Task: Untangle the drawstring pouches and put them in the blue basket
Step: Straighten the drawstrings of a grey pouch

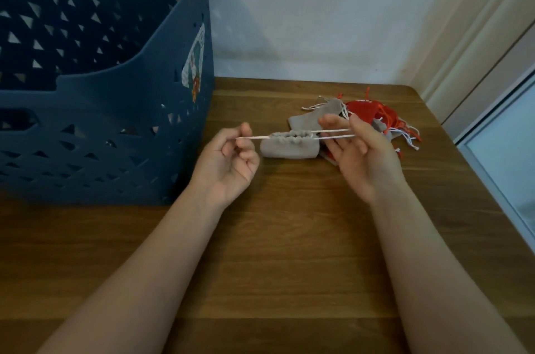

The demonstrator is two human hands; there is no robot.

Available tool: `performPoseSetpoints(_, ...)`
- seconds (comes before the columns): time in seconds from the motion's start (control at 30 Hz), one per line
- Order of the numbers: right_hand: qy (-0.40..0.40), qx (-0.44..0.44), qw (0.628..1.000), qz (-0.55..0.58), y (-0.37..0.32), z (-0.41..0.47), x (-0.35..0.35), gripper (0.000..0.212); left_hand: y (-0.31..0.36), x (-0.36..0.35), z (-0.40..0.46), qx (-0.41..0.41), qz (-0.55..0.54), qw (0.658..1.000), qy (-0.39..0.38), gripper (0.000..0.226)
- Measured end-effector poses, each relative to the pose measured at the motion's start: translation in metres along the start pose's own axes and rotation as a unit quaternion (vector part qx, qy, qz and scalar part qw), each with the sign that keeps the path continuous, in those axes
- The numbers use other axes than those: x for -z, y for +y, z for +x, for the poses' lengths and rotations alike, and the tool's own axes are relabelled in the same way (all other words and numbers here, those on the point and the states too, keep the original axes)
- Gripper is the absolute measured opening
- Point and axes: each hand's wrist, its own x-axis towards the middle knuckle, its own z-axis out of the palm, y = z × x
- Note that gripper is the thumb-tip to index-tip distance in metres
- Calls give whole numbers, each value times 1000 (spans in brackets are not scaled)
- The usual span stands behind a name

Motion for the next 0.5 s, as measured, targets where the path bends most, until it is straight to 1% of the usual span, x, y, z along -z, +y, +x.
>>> performPoseSetpoints(0.07,35,-34,989,140,-1,0,-1,42,0,3,1,-2,-8,1000,1,30)
performPoseSetpoints(0.13,66,-57,964,252,-3,0,-4,47,1,4,2,-19,2,999,27,37)
performPoseSetpoints(0.2,92,-89,950,286,-1,3,-6,52,3,4,4,-43,-1,998,50,40)
performPoseSetpoints(0.23,109,-107,950,273,1,5,-8,53,3,4,5,-53,-9,997,56,41)
performPoseSetpoints(0.3,138,-133,963,189,5,8,-12,54,5,5,7,-64,-15,996,55,39)
performPoseSetpoints(0.37,145,-137,978,62,5,7,-15,47,4,5,5,-71,43,996,43,35)
performPoseSetpoints(0.43,123,-118,982,-78,2,2,-15,36,1,3,1,-91,172,980,34,33)
performPoseSetpoints(0.5,70,-97,972,-200,2,-4,-16,25,-3,-3,-6,-125,320,939,25,32)
